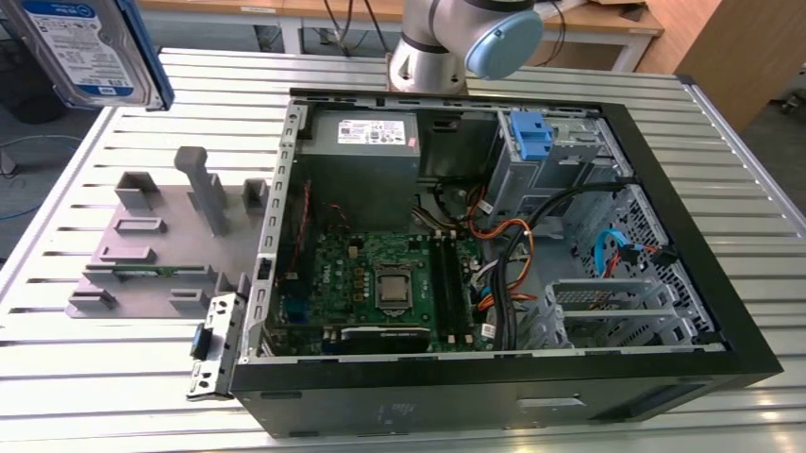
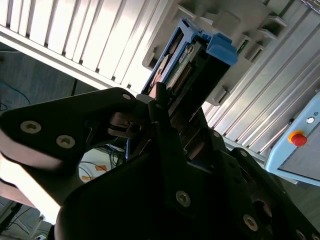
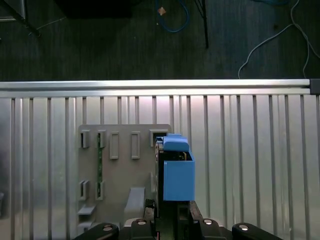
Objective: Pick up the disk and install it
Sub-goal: 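Pick up the disk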
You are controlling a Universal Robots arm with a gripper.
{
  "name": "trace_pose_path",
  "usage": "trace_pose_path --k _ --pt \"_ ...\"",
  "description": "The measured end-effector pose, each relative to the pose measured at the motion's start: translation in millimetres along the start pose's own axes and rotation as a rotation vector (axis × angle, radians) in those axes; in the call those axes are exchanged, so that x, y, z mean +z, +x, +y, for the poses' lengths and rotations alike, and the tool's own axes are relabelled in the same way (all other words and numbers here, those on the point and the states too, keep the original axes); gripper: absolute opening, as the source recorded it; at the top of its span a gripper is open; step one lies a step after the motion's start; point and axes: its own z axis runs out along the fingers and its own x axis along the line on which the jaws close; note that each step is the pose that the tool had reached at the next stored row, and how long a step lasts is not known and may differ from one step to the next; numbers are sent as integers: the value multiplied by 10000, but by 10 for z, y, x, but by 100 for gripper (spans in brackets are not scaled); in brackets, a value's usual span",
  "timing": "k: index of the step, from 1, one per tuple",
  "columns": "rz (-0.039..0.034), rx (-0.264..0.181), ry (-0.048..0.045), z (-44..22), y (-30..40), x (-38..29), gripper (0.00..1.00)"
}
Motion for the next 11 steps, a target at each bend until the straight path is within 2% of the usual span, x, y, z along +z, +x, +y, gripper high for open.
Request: trace_pose_path --k 11 --pt "-1 0 1 4 -10 -174 35"
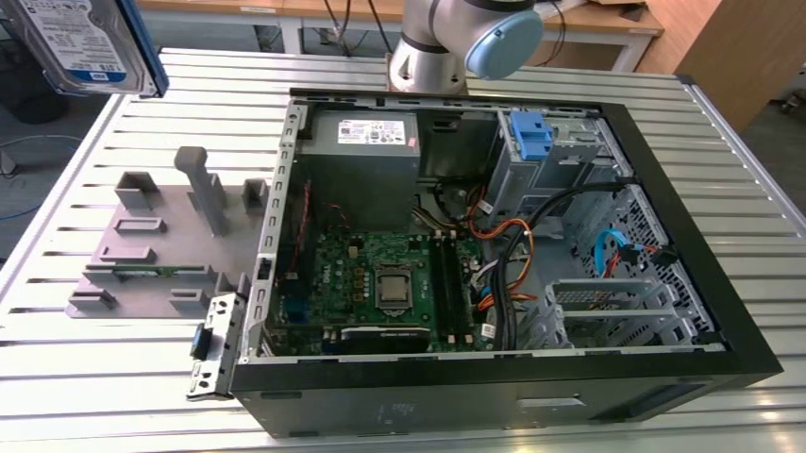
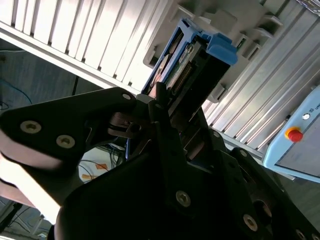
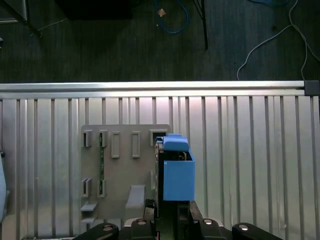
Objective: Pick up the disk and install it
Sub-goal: 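Pick up the disk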
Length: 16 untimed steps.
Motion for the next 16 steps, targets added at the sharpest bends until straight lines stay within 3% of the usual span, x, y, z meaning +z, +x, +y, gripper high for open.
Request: trace_pose_path --k 9,16 --pt "0 0 -1 2 -8 -133 35" --pt "2 0 -1 3 -8 -141 35"
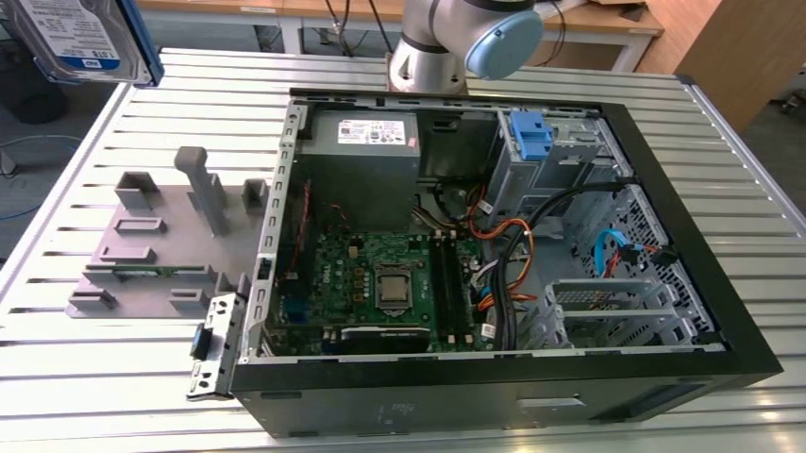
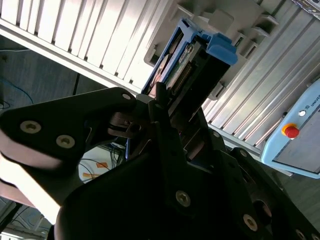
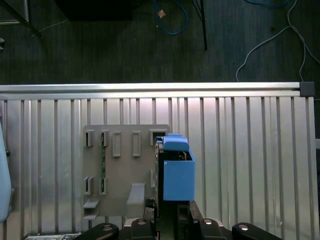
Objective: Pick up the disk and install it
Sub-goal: 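Pick up the disk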
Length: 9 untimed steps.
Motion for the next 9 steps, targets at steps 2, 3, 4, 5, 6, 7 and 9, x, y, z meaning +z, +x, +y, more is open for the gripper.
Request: trace_pose_path --k 2,3,4,5,6,7,9 --pt "0 0 0 0 0 0 35" --pt "0 0 0 0 0 0 35" --pt "-1 0 1 -1 0 1 35" --pt "-1 1 1 -5 -1 0 35" --pt "0 0 0 -10 -1 0 35" --pt "0 -1 0 -18 -1 0 35" --pt "0 0 0 -40 -1 -1 35"
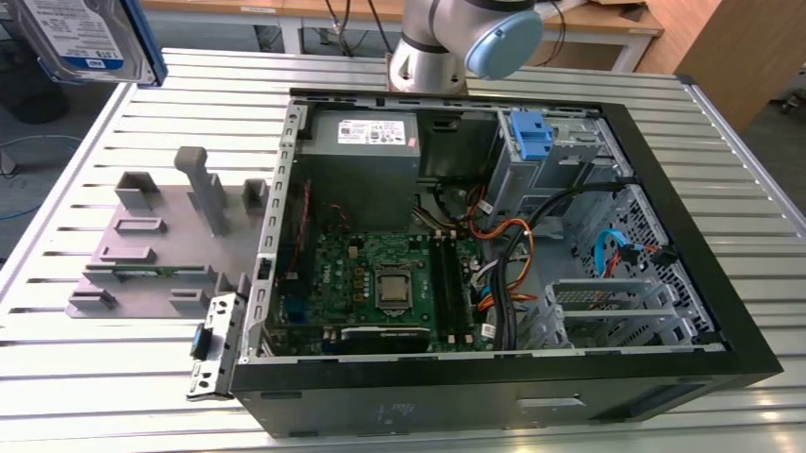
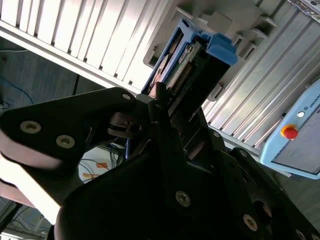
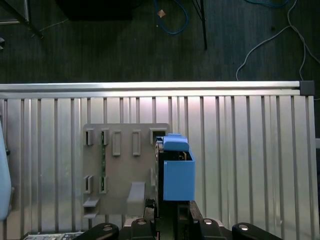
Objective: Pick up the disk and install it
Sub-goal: 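Pick up the disk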
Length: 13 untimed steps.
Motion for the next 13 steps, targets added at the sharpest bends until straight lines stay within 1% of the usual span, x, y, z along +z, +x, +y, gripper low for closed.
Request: trace_pose_path --k 7,13 --pt "0 0 1 -105 -4 -2 35" --pt "0 1 0 -221 -8 -4 35"
